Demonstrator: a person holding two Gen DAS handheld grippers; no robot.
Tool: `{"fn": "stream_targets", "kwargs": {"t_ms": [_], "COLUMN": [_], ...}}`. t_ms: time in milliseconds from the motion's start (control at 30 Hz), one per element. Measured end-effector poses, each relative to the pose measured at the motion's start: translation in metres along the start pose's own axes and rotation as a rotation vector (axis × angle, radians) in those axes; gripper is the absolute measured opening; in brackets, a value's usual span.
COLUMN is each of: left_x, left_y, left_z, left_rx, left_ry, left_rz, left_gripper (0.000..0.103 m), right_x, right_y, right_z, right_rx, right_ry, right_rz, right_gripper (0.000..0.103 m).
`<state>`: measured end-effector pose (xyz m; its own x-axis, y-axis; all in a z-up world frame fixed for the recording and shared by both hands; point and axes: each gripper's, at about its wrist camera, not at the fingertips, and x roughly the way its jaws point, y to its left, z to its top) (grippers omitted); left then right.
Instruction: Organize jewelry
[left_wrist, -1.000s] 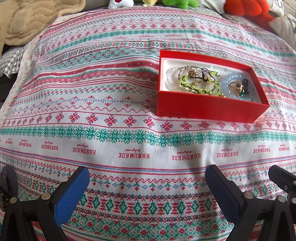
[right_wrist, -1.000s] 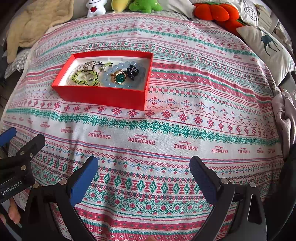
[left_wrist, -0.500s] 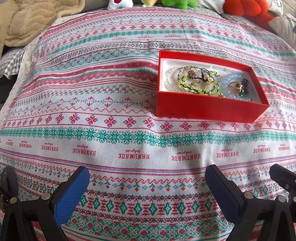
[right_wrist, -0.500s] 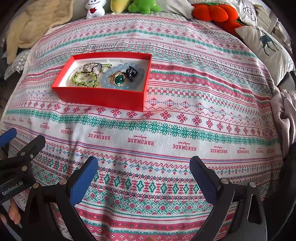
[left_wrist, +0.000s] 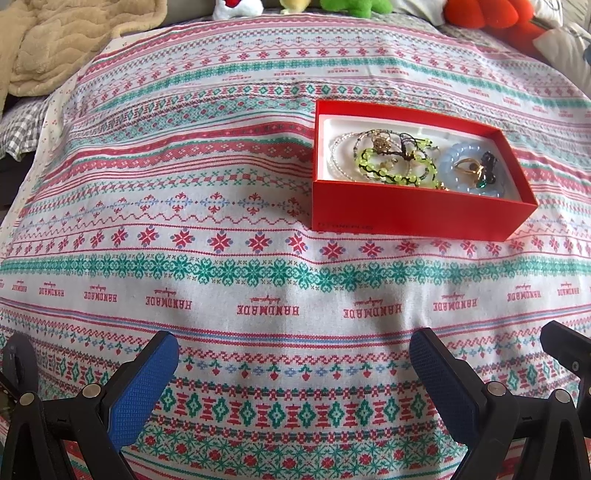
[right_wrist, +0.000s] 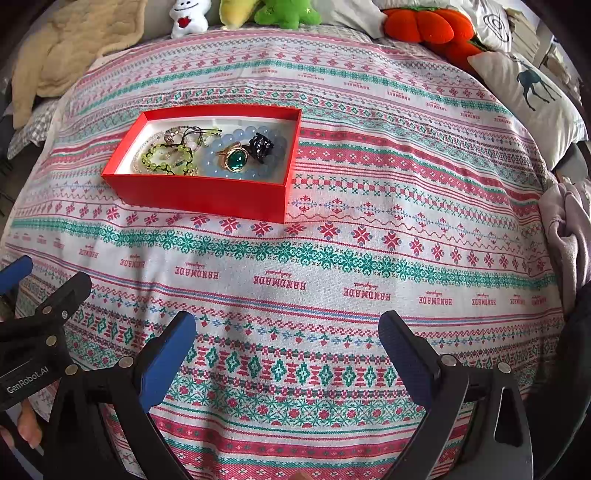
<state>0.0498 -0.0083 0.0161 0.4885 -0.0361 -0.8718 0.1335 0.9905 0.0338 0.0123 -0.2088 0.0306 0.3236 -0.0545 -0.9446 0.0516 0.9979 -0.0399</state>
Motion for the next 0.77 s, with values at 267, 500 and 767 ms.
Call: {"fn": "stream_targets", "kwargs": {"t_ms": [267, 500, 767], "left_x": [-0.0021, -0.0027, -0.0035], "left_y": [-0.0004, -0.0024, -0.0034], "left_z": [0.0009, 0.0001, -0.0002], "left_rx": [0.003, 0.004, 0.002], "left_ry": [-0.008, -0.01, -0.013], "left_rz": [-0.004, -0.003, -0.012], "left_gripper": [0.102, 0.102, 0.102], "right_x": [-0.0003, -0.0005, -0.0007], "right_y": [0.0006, 0.002, 0.0021], "right_z": [0.0001, -0.0004, -0.0001], "right_rx": [-0.003, -0.002, 0.001], "right_ry": [0.001, -0.002, -0.003], "right_rz": [-0.003, -0.006, -0.009], "right_gripper": [0.1, 0.1, 0.1]}}
